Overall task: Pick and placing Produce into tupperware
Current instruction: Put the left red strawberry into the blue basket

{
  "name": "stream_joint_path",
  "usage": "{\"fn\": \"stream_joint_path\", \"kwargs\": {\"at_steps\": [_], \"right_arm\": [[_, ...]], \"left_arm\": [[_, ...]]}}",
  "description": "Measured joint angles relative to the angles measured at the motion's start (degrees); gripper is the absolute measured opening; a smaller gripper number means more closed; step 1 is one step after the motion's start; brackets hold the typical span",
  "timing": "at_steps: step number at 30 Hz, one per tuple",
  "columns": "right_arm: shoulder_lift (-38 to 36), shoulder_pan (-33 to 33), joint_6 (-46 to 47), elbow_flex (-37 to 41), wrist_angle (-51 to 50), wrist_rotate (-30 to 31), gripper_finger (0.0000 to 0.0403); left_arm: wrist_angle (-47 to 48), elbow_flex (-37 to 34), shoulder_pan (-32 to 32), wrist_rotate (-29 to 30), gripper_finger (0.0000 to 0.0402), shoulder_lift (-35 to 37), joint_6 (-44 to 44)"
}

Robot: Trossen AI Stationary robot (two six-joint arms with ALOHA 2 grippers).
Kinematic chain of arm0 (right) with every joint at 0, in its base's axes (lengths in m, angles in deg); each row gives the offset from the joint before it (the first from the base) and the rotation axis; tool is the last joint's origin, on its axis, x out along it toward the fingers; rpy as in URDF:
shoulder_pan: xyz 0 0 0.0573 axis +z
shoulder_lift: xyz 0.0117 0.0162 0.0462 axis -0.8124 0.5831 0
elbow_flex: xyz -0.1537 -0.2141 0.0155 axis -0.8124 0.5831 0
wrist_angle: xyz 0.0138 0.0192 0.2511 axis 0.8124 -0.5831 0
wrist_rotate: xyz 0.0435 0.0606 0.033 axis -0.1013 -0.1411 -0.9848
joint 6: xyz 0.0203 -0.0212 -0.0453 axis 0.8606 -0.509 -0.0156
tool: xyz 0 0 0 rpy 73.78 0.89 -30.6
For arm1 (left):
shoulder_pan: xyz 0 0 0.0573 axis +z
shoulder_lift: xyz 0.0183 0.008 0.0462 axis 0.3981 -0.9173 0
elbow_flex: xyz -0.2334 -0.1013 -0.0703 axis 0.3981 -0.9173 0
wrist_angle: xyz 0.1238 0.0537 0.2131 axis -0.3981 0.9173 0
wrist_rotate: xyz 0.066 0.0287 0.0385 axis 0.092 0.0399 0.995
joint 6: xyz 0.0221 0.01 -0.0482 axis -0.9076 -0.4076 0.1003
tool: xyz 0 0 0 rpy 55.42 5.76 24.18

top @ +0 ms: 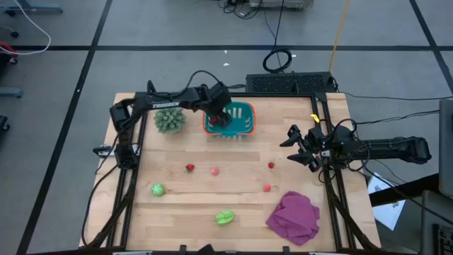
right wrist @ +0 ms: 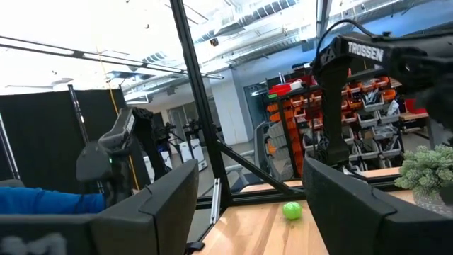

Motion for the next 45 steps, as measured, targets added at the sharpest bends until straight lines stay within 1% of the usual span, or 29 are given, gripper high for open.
{"fn": "stream_joint_path", "kwargs": {"at_steps": [4,7,9,13,18,21,24,26,29,34,38,40,43,45], "right_arm": [[0.0,0.0,-0.1,0.0,0.0,0.0,0.0242],[0.0,0.0,-0.1,0.0,0.0,0.0,0.0242],[0.0,0.0,-0.1,0.0,0.0,0.0,0.0242],[0.0,0.0,0.0,0.0,0.0,0.0,0.0242],[0.0,0.0,0.0,0.0,0.3,0.0,0.0242],[0.0,0.0,0.0,0.0,0.3,0.0,0.0242],[0.0,0.0,0.0,0.0,0.0,0.0,0.0242],[0.0,0.0,0.0,0.0,0.0,0.0,0.0242],[0.0,0.0,0.0,0.0,0.0,0.0,0.0242],[0.0,0.0,0.0,0.0,0.0,-0.1,0.0242],[0.0,0.0,0.0,0.0,0.0,-0.1,0.0242],[0.0,0.0,0.0,0.0,0.0,-0.1,0.0242],[0.0,0.0,0.0,0.0,0.0,-0.1,0.0242],[0.0,0.0,0.0,0.0,0.0,-0.1,0.0242]], "left_arm": [[0.7,0.0,-0.7,-0.3,0.0317,4.7,0.7],[3.5,0.0,-2.8,-1.1,0.0313,8.3,2.9],[7.1,0.0,-5.0,-1.9,0.0309,10.6,3.6],[13.9,0.0,-11.9,-1.9,0.0304,13.5,7.9],[19.1,0.0,-22.6,-1.6,0.0305,14.2,12.3],[21.4,0.0,-28.0,1.6,0.0303,14.0,14.5],[24.0,-0.7,-31.4,6.0,0.0299,14.0,17.5],[26.9,-1.9,-32.2,7.3,0.0299,14.0,21.4],[27.5,-5.5,-32.5,6.7,0.0298,14.1,25.8],[26.9,-14.0,-30.9,6.0,0.0296,14.0,28.3],[26.7,-19.1,-28.7,6.1,0.0296,14.0,29.6],[25.0,-21.7,-27.7,5.6,0.0296,14.0,30.0],[18.6,-25.7,-26.5,1.4,0.0296,14.0,29.6],[15.1,-27.8,-26.2,0.4,0.0296,14.0,29.6]]}}
